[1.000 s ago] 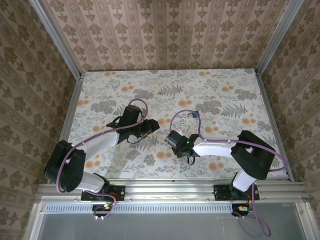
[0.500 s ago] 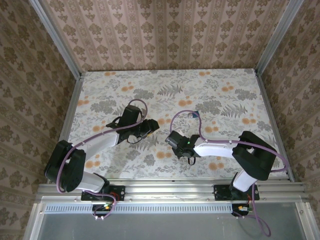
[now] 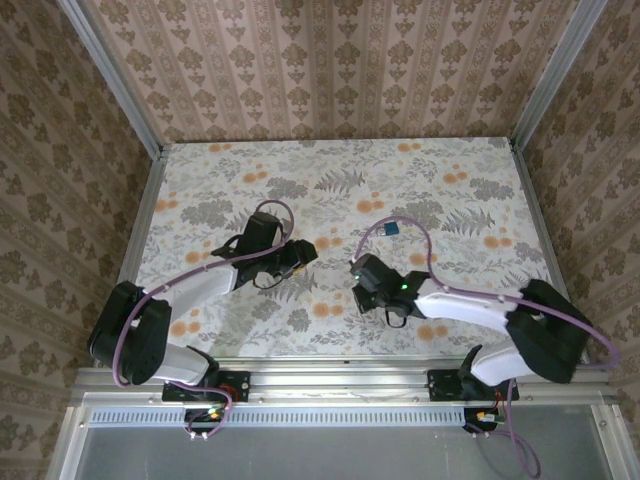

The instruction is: Unlock with the key

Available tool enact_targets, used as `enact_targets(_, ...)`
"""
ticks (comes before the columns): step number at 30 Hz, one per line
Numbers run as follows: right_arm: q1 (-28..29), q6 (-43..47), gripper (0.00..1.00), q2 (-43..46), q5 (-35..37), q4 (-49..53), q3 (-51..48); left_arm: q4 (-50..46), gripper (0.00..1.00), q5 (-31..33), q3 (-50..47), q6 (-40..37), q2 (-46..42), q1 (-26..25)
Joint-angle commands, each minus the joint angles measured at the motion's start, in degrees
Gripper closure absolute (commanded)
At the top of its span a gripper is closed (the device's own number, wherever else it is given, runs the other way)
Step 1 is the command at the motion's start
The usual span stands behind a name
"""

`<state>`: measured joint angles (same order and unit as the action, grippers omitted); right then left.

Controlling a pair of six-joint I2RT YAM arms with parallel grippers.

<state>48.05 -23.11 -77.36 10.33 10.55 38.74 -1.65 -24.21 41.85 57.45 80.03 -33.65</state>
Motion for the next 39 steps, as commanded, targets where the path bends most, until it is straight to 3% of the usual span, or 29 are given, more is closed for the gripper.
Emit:
enact_targets(1, -2.8, 2.0, 1.0, 7.8, -7.8, -7.0, -2.6, 0.3, 0.44, 0.2, -0.7, 0.2, -2.5, 0.6)
enact_targets(11, -11.7, 2.8, 1.0, 23.4, -21.3, -8.7, -4.7, 4.7, 0.45, -2.6, 0.9, -2.2, -4.6, 0.4)
enact_targets(17, -13.5, 0.4, 1.0, 23.0, -25.6, -5.1, 0.1, 18.6, 0.41, -7.9, -0.8, -3.0, -6.7, -1.0)
enact_targets(20, -14.4, -1.8, 1.0, 22.0, -27.8, -3.3, 3.0, 24.8, 0.33, -10.3, -1.3, -4.5, -7.9, -2.7)
enact_targets(29, -16.6, -9.4, 1.0, 19.1, -36.9, -2.4, 10.5, 43.4, 0.26, -12.3, -6.0, -9.7, -12.4, -6.9)
enact_targets(39, -18.3, -16.6, 1.0, 17.3, -44.9, -7.1, 13.0, 45.3, 0.22, -12.3, -8.1, -16.3, -15.4, -9.7)
